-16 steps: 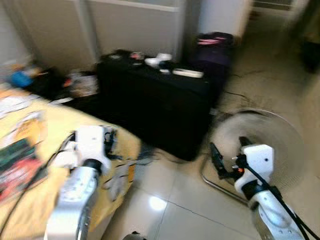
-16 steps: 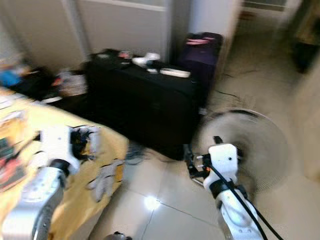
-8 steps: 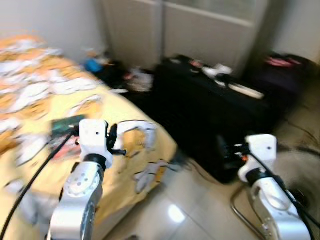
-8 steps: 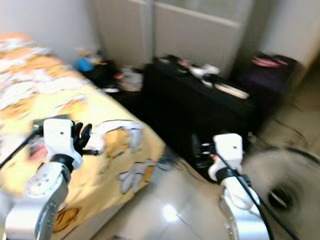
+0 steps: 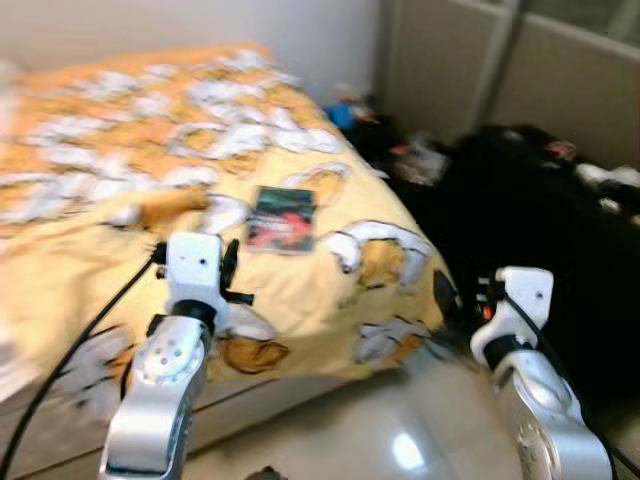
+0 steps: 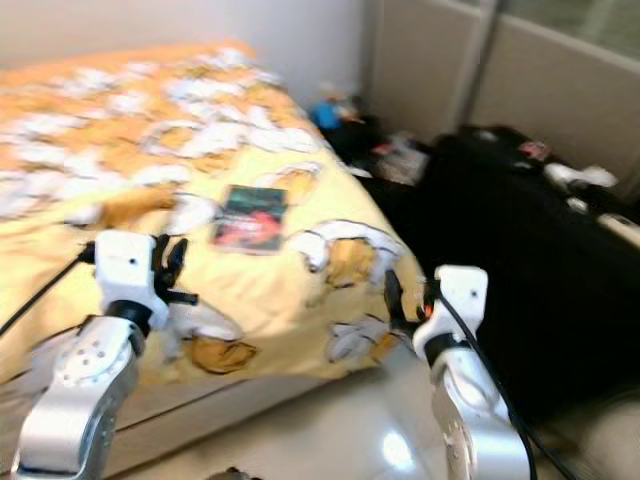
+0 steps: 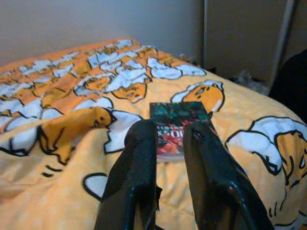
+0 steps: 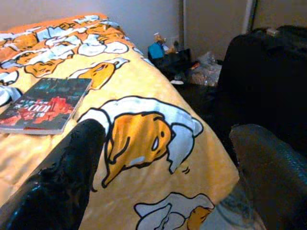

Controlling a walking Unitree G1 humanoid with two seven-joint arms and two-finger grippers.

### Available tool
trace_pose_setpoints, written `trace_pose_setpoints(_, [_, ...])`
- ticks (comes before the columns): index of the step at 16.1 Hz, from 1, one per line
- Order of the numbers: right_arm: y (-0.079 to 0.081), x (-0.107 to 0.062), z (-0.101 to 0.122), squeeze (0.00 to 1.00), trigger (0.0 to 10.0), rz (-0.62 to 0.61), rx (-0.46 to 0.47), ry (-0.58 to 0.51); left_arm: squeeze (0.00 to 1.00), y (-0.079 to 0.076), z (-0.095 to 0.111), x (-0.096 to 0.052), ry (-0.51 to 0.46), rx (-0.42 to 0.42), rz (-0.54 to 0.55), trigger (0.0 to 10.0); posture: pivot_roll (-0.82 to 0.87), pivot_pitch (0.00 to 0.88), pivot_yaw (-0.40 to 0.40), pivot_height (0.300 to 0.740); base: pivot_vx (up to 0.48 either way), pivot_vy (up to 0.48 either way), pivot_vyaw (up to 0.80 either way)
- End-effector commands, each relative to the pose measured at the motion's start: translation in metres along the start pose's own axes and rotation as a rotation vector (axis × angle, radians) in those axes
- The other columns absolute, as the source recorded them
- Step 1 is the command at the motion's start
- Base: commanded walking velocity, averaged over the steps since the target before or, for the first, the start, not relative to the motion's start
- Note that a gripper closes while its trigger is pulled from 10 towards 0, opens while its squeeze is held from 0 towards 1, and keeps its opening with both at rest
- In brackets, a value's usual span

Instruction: Clean up the room

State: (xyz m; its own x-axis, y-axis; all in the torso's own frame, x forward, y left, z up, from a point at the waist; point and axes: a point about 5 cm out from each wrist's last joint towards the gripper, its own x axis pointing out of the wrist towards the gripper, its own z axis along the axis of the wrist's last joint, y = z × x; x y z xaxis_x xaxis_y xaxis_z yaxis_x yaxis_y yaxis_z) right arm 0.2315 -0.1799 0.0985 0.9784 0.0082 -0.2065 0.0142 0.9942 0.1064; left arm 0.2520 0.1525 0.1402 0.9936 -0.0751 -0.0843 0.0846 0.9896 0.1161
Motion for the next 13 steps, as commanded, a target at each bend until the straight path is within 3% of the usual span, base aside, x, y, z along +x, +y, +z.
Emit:
trace_pose_setpoints(1, [0.001,0.001,0.003,0.0,10.0,-0.012,0.023,-0.007,0.0,0.0,-0.001,0.002,0.004,0.013,-0.017,10.0,-0.02,0.0,0.031,0.74,0.0,0.292,0.0])
trace_pose_setpoints(2, [-0.001,0.001,0.005,0.0,10.0,-0.036,0.038,-0.013,0.0,-0.002,-0.003,0.003,0.015,0.017,-0.032,10.0,-0.03,0.0,0.037,0.74,0.0,0.315,0.0])
trace_pose_setpoints(4, [-0.002,0.0,0.006,0.0,10.0,-0.082,-0.091,-0.014,0.0,-0.001,-0.003,0.009,0.026,0.008,-0.026,10.0,-0.04,0.0,0.043,0.74,0.0,0.294,0.0])
trace_pose_setpoints(6, [0.002,-0.001,0.006,0.0,10.0,-0.054,-0.102,-0.039,0.0,0.002,-0.003,0.008,0.021,0.011,-0.027,10.0,-0.04,0.0,0.041,0.74,0.0,0.276,0.0])
trace_pose_setpoints(8, [0.006,-0.001,0.004,0.0,10.0,0.014,-0.04,-0.025,0.0,0.003,-0.004,0.005,0.024,0.014,-0.02,10.0,-0.03,0.0,0.042,0.74,0.0,0.274,0.0])
trace_pose_setpoints(13, [0.01,0.001,0.003,0.0,10.0,0.035,-0.072,-0.036,0.0,0.007,-0.005,0.003,0.029,0.023,-0.019,10.0,-0.02,0.0,0.057,0.74,0.0,0.276,0.0])
